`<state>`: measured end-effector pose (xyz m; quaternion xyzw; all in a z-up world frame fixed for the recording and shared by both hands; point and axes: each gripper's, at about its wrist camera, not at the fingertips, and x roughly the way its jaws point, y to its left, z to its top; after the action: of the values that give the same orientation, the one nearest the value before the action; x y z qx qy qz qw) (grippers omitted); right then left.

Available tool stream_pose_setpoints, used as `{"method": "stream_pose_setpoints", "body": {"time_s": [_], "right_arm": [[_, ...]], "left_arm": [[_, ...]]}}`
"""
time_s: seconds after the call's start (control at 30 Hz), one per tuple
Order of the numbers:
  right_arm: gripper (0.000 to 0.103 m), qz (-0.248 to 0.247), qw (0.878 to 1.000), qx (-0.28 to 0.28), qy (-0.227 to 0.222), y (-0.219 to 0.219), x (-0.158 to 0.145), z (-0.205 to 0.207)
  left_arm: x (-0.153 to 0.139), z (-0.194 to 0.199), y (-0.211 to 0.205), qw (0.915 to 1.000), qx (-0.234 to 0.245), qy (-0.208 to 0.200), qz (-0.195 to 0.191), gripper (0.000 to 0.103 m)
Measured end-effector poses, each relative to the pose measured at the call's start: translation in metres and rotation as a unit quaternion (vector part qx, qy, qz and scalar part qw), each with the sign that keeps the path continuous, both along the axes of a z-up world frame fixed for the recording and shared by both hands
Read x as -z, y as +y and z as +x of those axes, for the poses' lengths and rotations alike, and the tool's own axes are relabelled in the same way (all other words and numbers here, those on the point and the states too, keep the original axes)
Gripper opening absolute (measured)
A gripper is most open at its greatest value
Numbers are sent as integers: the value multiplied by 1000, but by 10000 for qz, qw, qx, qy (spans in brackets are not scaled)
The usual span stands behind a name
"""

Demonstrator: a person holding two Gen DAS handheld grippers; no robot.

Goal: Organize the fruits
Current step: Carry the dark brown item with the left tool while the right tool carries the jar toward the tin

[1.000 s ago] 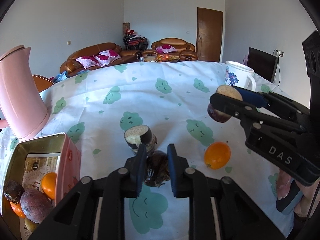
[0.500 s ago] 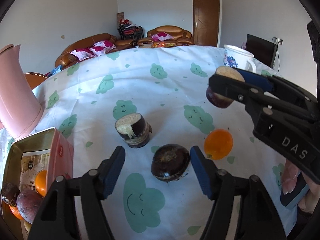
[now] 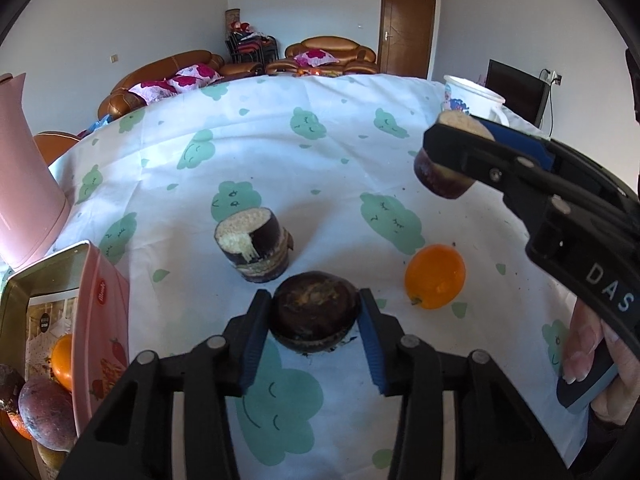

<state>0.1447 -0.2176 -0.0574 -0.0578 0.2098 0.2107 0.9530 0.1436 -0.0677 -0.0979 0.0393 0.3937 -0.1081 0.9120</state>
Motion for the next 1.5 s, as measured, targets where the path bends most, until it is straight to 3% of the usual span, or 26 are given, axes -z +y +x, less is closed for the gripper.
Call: {"method": "stream_pose_setpoints", "body": {"time_s": [0.53,1.5], "right_arm": [[40,122,9993,-172,-305,-2,-4,-18],[40,275,9966,-352,-697,-5,-9,-50]], "left_arm": [[-24,-24,13,9944,-418,-975,-32,45],[-39,-55,30,9788,-841,-1863,-161,45]]}}
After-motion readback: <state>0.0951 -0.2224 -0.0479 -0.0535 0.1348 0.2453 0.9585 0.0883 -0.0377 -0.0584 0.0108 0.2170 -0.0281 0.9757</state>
